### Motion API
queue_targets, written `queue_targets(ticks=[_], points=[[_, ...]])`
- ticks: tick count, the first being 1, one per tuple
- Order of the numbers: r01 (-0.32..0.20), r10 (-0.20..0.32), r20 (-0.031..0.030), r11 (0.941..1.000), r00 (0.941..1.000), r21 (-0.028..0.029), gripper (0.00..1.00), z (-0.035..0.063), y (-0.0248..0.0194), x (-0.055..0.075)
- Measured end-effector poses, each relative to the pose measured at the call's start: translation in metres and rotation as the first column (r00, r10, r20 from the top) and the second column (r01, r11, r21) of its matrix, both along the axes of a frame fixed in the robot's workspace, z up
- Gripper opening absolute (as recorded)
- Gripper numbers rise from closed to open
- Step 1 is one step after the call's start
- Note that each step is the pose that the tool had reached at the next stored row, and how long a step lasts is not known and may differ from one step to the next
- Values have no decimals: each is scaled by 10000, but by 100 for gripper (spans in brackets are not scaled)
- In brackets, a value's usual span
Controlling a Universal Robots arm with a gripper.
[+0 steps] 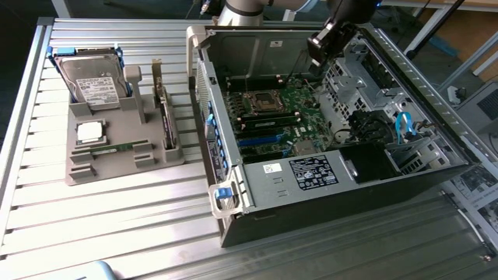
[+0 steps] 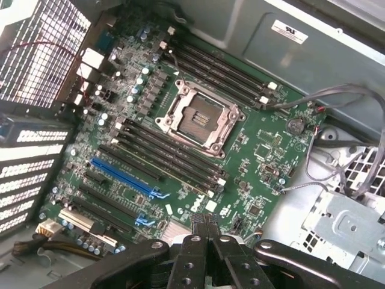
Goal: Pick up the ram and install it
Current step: 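Press down the ram until it locks into place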
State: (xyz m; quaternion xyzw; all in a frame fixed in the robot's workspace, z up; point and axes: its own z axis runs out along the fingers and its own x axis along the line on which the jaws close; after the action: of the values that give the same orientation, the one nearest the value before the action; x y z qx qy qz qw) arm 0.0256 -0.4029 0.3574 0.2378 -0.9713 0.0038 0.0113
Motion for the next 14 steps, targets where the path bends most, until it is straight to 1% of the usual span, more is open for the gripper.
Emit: queue_targets(ticks=[8, 14], points=[[541, -541, 0, 9985, 9985, 1, 11, -3, 1, 0], [997, -997, 0, 9950, 9950, 0, 11, -5, 1, 0]])
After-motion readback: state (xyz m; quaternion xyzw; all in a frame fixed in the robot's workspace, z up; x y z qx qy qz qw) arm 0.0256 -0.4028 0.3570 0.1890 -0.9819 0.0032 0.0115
